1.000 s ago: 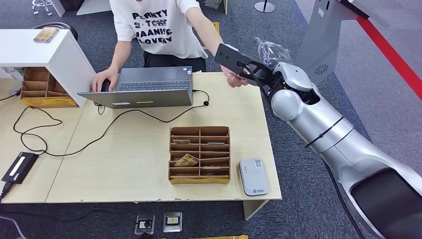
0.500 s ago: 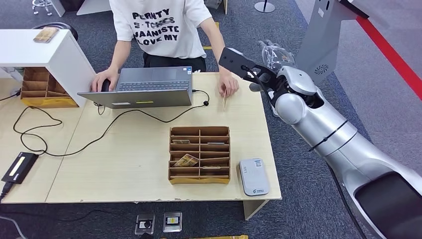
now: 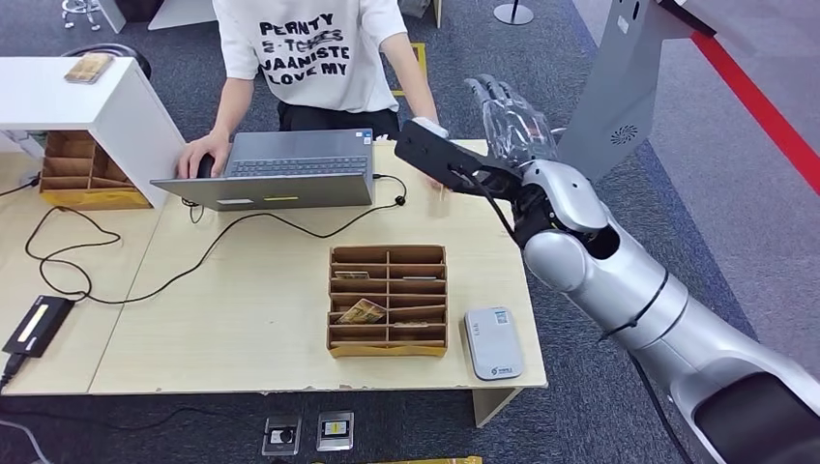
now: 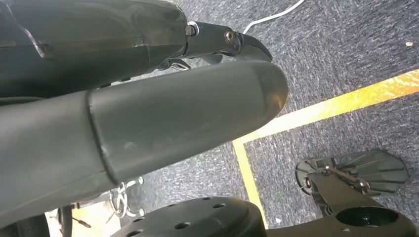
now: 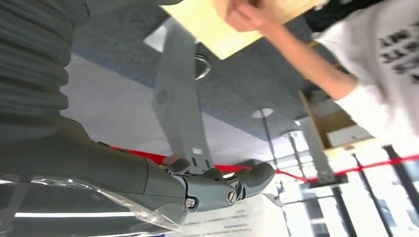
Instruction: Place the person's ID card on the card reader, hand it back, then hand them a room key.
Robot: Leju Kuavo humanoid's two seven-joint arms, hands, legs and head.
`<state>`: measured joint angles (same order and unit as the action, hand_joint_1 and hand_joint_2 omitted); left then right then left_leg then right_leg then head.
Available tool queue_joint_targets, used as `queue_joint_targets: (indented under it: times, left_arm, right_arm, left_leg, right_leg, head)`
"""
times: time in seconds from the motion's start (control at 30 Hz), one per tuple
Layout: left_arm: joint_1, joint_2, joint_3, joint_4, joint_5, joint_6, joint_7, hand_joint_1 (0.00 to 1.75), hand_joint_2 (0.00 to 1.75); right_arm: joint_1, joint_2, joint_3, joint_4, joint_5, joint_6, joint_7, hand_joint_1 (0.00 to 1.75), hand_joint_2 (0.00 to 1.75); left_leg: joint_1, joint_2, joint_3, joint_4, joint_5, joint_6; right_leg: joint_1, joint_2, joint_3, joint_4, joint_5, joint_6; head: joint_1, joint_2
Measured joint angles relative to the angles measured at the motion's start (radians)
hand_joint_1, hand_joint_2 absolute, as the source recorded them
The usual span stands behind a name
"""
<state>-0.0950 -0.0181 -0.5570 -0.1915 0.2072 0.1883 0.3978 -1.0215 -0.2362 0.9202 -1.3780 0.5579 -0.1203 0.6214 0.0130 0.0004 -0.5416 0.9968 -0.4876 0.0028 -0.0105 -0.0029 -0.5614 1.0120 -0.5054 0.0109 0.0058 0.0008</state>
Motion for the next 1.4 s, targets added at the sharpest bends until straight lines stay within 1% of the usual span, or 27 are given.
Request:
queue_joint_targets:
  times: [0.17,0.27,0.43,0.57,0.7,0.83,0.9,0.93,1.03,1.07,1.13,1.2,1.27,1.3,1.37,1.4]
  left_arm:
    - [0.008,0.004,0.000,0.000,0.042,0.016,-0.003,0.00,0.00]
    - [0.010,0.006,0.001,0.000,0.078,0.032,-0.001,0.00,0.00]
    - [0.012,0.007,0.003,0.000,0.121,0.047,0.000,0.00,0.00]
    - [0.014,0.007,0.009,0.000,0.160,0.061,0.002,0.00,0.00]
    - [0.016,0.005,0.013,0.000,0.186,0.071,0.003,0.00,0.00]
    - [0.018,0.002,0.024,0.000,0.201,0.079,0.001,0.00,0.00]
    - [0.019,0.001,0.028,0.000,0.205,0.080,-0.002,0.00,0.00]
    - [0.019,0.000,0.029,0.000,0.207,0.080,-0.003,0.00,0.00]
    - [0.019,0.000,0.030,0.000,0.212,0.080,-0.005,0.00,0.00]
    - [0.019,-0.001,0.031,0.000,0.213,0.081,-0.006,0.00,0.00]
    - [0.019,-0.001,0.033,0.000,0.219,0.084,-0.006,0.00,0.00]
    - [0.019,-0.001,0.034,0.000,0.226,0.088,-0.006,0.00,0.00]
    - [0.019,-0.001,0.035,0.000,0.233,0.091,-0.006,0.00,0.00]
    - [0.019,-0.001,0.035,0.000,0.236,0.092,-0.006,0.00,0.00]
    - [0.019,-0.002,0.035,0.000,0.242,0.096,-0.006,0.00,0.00]
    - [0.019,-0.002,0.035,0.000,0.245,0.097,-0.006,0.00,0.00]
  right_arm:
    - [0.113,0.000,0.000,-0.147,0.098,-0.133,-0.054,0.00,1.75]
    - [0.181,0.003,0.000,-0.235,0.152,-0.173,-0.091,0.00,1.75]
    - [0.254,0.006,0.000,-0.340,0.188,-0.195,-0.149,0.00,1.75]
    - [0.316,0.011,-0.002,-0.393,0.202,-0.203,-0.217,0.00,1.75]
    - [0.373,0.012,-0.002,-0.438,0.208,-0.196,-0.253,0.00,1.75]
    - [0.421,0.009,0.000,-0.461,0.206,-0.190,-0.278,0.18,1.75]
    - [0.438,0.007,0.000,-0.463,0.209,-0.191,-0.291,0.22,1.75]
    - [0.447,0.006,0.001,-0.463,0.215,-0.192,-0.298,0.33,1.75]
    - [0.470,0.004,0.010,-0.462,0.231,-0.194,-0.311,0.91,1.75]
    - [0.475,0.003,0.013,-0.461,0.235,-0.193,-0.312,1.01,1.75]
    - [0.482,0.002,0.020,-0.460,0.247,-0.185,-0.311,0.99,1.75]
    - [0.488,0.001,0.028,-0.457,0.267,-0.170,-0.306,0.78,1.75]
    - [0.494,0.000,0.035,-0.452,0.291,-0.160,-0.297,0.66,1.75]
    - [0.497,-0.002,0.040,-0.450,0.302,-0.157,-0.292,0.68,1.75]
    - [0.501,-0.004,0.048,-0.446,0.328,-0.153,-0.278,0.85,1.75]
    - [0.503,-0.006,0.052,-0.443,0.342,-0.152,-0.270,0.90,1.75]
  left_leg:
    - [0.000,0.000,0.000,0.000,0.000,0.000]
    - [0.000,0.000,0.000,0.000,0.000,0.000]
    - [0.000,0.000,0.000,0.000,0.000,0.000]
    - [0.000,0.000,0.000,0.000,0.000,0.000]
    - [0.000,0.000,0.000,0.000,0.000,0.000]
    - [0.000,0.000,0.000,0.000,0.000,0.000]
    - [0.000,0.000,0.000,0.000,0.000,0.000]
    - [0.000,0.000,0.000,0.000,0.000,0.000]
    - [0.000,0.000,0.000,0.000,0.000,0.000]
    - [0.000,0.000,0.000,0.000,0.000,0.000]
    - [0.000,0.000,0.000,0.000,0.000,0.000]
    - [0.000,0.000,0.000,0.000,0.000,0.000]
    - [0.000,0.000,0.000,0.000,0.000,0.000]
    - [0.000,0.000,0.000,0.000,0.000,0.000]
    - [0.000,0.000,0.000,0.000,0.000,0.000]
    - [0.000,0.000,0.000,0.000,0.000,0.000]
  right_leg:
    - [0.000,-0.001,0.000,0.000,0.000,0.000]
    - [0.000,-0.001,0.000,0.000,0.000,0.000]
    - [0.000,-0.001,0.000,0.000,0.000,0.000]
    - [0.000,-0.001,0.000,0.000,0.000,0.000]
    - [0.000,0.000,0.000,0.000,0.000,0.000]
    - [0.000,0.000,0.000,0.000,0.000,0.000]
    - [0.000,0.000,0.000,0.000,0.000,0.000]
    - [0.000,-0.001,0.000,0.000,0.000,0.000]
    - [0.000,0.000,0.000,0.000,0.000,0.000]
    - [0.000,0.000,0.000,0.000,0.000,0.000]
    - [0.000,0.000,0.000,0.000,0.000,0.000]
    - [0.000,0.000,0.000,0.000,0.000,0.000]
    - [0.000,-0.001,0.000,0.000,0.000,0.000]
    - [0.000,0.000,0.000,0.000,0.000,0.000]
    - [0.000,0.000,0.000,0.000,0.000,0.000]
    - [0.000,0.000,0.000,0.000,0.000,0.000]
  head:
    - [0.000,0.000]
    - [0.000,0.000]
    - [0.000,0.000]
    - [0.000,0.000]
    - [0.000,0.000]
    - [0.000,0.000]
    - [0.000,0.000]
    - [0.000,0.000]
    - [0.000,0.000]
    - [0.000,0.000]
    - [0.000,0.000]
    - [0.000,0.000]
    - [0.000,0.000]
    - [0.000,0.000]
    - [0.000,0.000]
    - [0.000,0.000]
